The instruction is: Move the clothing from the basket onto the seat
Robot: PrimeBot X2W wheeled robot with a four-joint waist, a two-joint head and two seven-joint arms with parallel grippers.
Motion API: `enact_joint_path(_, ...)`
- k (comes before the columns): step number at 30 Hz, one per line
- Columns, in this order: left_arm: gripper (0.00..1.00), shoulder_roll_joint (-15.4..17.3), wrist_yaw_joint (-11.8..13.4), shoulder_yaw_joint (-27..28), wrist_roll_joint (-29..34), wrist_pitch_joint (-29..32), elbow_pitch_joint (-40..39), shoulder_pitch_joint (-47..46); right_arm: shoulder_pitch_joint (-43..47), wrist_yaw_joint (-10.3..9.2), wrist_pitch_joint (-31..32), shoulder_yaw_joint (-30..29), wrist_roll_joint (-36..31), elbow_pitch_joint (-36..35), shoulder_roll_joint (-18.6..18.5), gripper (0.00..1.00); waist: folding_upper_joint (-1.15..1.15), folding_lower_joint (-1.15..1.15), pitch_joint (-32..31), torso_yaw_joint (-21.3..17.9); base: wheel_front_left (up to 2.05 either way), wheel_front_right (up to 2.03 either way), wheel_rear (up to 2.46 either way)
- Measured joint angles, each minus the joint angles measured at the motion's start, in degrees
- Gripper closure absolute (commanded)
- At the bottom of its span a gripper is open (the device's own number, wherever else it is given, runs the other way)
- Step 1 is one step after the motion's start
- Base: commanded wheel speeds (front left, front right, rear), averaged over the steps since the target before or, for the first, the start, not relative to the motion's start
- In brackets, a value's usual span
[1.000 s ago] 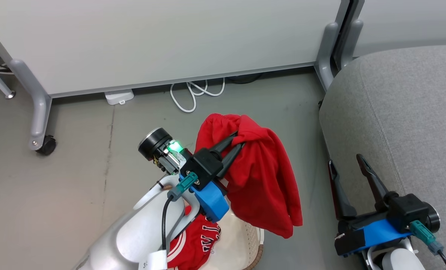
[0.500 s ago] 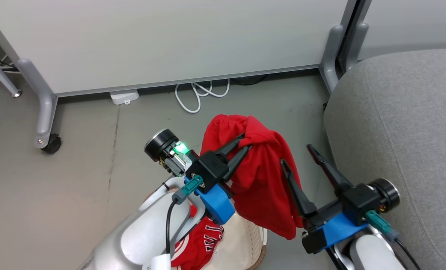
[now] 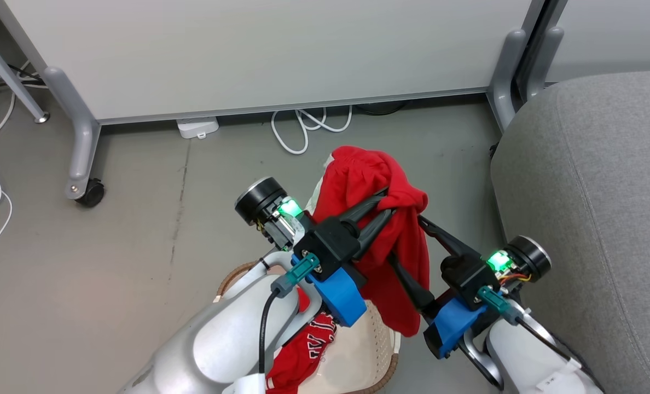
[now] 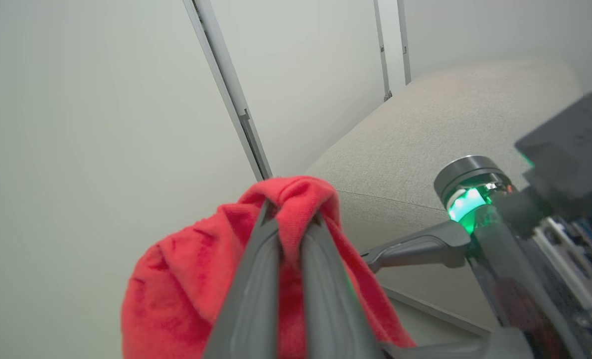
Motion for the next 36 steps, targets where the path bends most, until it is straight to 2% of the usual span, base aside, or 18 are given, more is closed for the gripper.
enact_joint_path(7,1.0,-0.1,0.0,-0.7,-0.44,0.0,-0.84,-0.59,-3.15,0.0,0.0,-0.96,-0.93,2.21,1.53,0.0,0.0,0.0,0.37,0.06,0.0,0.0,0.0)
enact_joint_path(8,1.0,-0.08,0.0,-0.75,-0.52,0.0,-0.85,-0.65,-3.24,0.0,0.0,-1.3,-0.91,2.29,1.82,0.29,0.0,0.0,0.41,0.06,0.0,0.0,0.0)
enact_joint_path(9,1.0,-0.05,0.0,-0.76,-0.52,0.0,-0.88,-0.71,-3.25,0.0,0.0,-1.38,-0.91,2.35,2.0,0.94,0.0,0.0,0.46,0.07,0.0,0.0,0.0)
enact_joint_path(10,1.0,-0.04,0.0,-0.78,-0.53,0.0,-0.89,-0.75,-3.28,0.0,0.0,-1.41,-0.9,2.42,2.04,1.0,0.0,0.0,0.49,0.09,0.0,0.0,0.0)
enact_joint_path(26,1.0,0.22,0.0,-0.7,-0.59,-0.01,-0.85,-0.85,-3.31,0.0,0.0,-1.71,1.05,1.81,2.57,1.0,0.0,0.0,0.78,-0.16,0.0,0.0,0.0)
enact_joint_path(28,0.66,0.1,0.0,-0.02,-0.7,-0.01,-0.79,-0.8,-3.31,0.0,0.0,-1.78,1.12,1.67,2.59,1.0,0.0,0.0,0.8,-0.19,0.0,0.0,0.0)
enact_joint_path(29,0.0,0.11,0.0,0.18,-0.64,-0.01,-0.77,-0.81,-3.3,0.0,0.0,-1.76,1.16,1.63,2.6,1.0,0.0,0.0,0.8,-0.2,0.0,0.0,0.0)
enact_joint_path(36,0.0,-0.22,0.0,0.82,0.11,-0.01,-0.53,-0.79,-3.16,0.0,0.0,-2.65,2.08,1.21,2.85,1.0,0.0,0.0,0.99,-0.3,0.0,0.0,0.0)
